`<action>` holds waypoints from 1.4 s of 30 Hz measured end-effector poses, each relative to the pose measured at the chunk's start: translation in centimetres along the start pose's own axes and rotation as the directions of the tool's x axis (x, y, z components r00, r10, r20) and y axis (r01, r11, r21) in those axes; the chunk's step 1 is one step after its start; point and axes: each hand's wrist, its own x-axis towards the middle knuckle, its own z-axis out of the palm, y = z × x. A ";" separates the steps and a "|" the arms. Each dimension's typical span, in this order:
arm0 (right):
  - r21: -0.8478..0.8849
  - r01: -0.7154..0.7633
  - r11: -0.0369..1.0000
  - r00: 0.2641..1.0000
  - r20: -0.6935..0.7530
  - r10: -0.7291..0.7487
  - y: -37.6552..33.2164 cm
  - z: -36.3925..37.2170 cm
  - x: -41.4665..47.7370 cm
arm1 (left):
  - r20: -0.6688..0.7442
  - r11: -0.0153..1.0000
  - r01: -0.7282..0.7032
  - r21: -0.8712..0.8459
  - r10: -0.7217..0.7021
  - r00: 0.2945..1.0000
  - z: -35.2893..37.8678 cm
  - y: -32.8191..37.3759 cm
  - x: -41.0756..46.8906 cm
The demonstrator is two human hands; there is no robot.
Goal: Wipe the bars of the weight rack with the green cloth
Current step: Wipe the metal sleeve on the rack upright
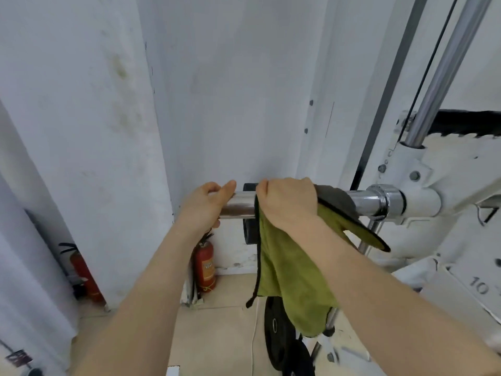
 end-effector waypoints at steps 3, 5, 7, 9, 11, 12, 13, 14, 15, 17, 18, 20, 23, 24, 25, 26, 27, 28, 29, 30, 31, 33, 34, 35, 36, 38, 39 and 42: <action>-0.024 0.170 0.985 0.979 -0.109 -0.171 0.4 0.1 -1.5 | 0.036 0.977 -0.180 -0.118 0.185 0.982 -0.5 -1.1 -1.2; -0.054 0.179 0.982 0.980 -0.080 -0.183 5.2 0.2 -1.9 | 0.072 0.953 -0.299 -0.056 0.303 0.950 -1.2 -1.3 -1.9; -0.126 0.073 0.989 0.997 -0.030 -0.078 10.2 0.0 -2.1 | -0.032 0.874 -0.400 0.277 0.424 0.905 -0.9 -0.4 -2.0; -0.180 -0.015 0.984 0.999 -0.042 0.008 12.0 0.3 -2.5 | -0.043 0.650 -0.400 0.646 0.554 0.831 1.9 1.8 -1.9; -0.129 -0.072 0.989 0.992 -0.113 0.058 11.2 0.9 -2.9 | 0.036 0.502 -0.431 0.750 0.620 0.784 6.9 3.9 -2.0; -0.097 -0.073 0.993 0.987 -0.149 0.058 10.9 1.2 -3.2 | 0.084 0.434 -0.445 0.784 0.636 0.767 9.5 4.2 -2.1; -0.055 -0.061 0.997 0.982 -0.183 0.050 11.0 1.4 -3.7 | 0.120 0.368 -0.438 0.820 0.639 0.760 11.6 4.5 -2.0; -0.018 -0.050 0.999 0.977 -0.210 0.046 11.7 1.7 -4.5 | 0.135 0.319 -0.410 0.855 0.625 0.769 12.8 4.7 -1.9; -0.007 -0.050 0.999 0.970 -0.237 0.047 12.6 2.0 -5.4 | 0.127 0.295 -0.387 0.874 0.631 0.765 13.3 4.6 -1.5; -0.015 -0.100 0.995 0.950 -0.300 0.091 14.5 2.9 -7.6 | 0.117 0.267 -0.378 0.886 0.661 0.741 13.4 4.3 -0.9; -0.011 -0.163 0.987 0.932 -0.330 0.150 15.4 3.2 -8.3 | 0.136 0.251 -0.405 0.879 0.682 0.718 13.3 4.7 -0.7; 0.064 -0.317 0.946 0.882 -0.348 0.318 16.7 3.2 -8.1 | 0.194 0.224 -0.433 0.873 0.654 0.731 13.4 5.8 -0.5; 0.123 -0.382 0.916 0.862 -0.309 0.401 16.9 1.7 -5.5 | 0.177 0.326 -0.377 0.867 0.506 0.844 14.8 6.9 0.7; 0.137 -0.386 0.912 0.880 -0.242 0.409 16.9 0.6 -4.3 | 0.201 0.346 -0.376 0.860 0.447 0.872 15.0 7.5 1.2; 0.134 -0.395 0.909 0.902 -0.131 0.411 17.1 -0.4 -3.0 | 0.224 0.352 -0.384 0.853 0.417 0.881 15.1 8.0 1.5; 0.112 -0.408 0.906 0.913 0.036 0.406 17.5 -1.3 -1.5 | 0.246 0.351 -0.401 0.846 0.409 0.879 15.2 8.1 1.7; 0.082 -0.409 0.909 0.894 0.235 0.381 17.9 -2.1 0.1 | 0.248 0.352 -0.399 0.847 0.401 0.882 15.2 8.2 1.7; 0.057 -0.382 0.922 0.849 0.415 0.326 18.3 -2.7 1.7 | 0.243 0.339 -0.394 0.854 0.410 0.879 15.2 7.9 1.6; 0.037 -0.335 0.942 0.794 0.549 0.261 18.5 -2.9 3.2 | 0.226 0.304 -0.395 0.867 0.467 0.855 15.3 7.6 1.3; 0.023 -0.284 0.958 0.745 0.635 0.205 18.5 -2.9 4.5 | 0.205 0.266 -0.394 0.880 0.537 0.819 15.3 7.1 0.9; 0.013 -0.250 0.968 0.701 0.692 0.172 18.3 -2.6 5.5 | 0.182 0.261 -0.388 0.884 0.571 0.800 15.3 6.7 0.3; -0.017 -0.210 0.977 0.637 0.756 0.150 17.9 -1.8 6.8 | 0.142 0.280 -0.435 0.856 0.681 0.718 15.4 5.3 -0.4; -0.033 -0.193 0.981 0.619 0.771 0.148 17.7 -1.5 7.1 | 0.129 0.273 -0.473 0.838 0.742 0.658 15.6 4.3 -0.4; -0.046 -0.181 0.982 0.614 0.775 0.149 17.7 -1.2 7.2 | 0.127 0.263 -0.496 0.827 0.772 0.622 15.6 3.6 -0.7; -0.050 -0.176 0.983 0.623 0.768 0.151 17.6 -1.0 7.3 | 0.132 0.263 -0.505 0.822 0.775 0.618 15.3 3.3 -0.9; -0.027 -0.208 0.978 0.666 0.728 0.162 17.8 -0.7 7.2 | 0.108 0.316 -0.449 0.836 0.707 0.699 14.8 5.1 -0.6; -0.011 -0.242 0.970 0.695 0.696 0.182 17.8 -0.7 6.9 | 0.095 0.366 -0.410 0.835 0.638 0.764 14.9 6.5 0.5; 0.032 -0.347 0.937 0.814 0.508 0.284 17.6 -1.3 4.5 | 0.345 0.545 -0.442 0.713 0.277 0.897 16.0 9.2 4.3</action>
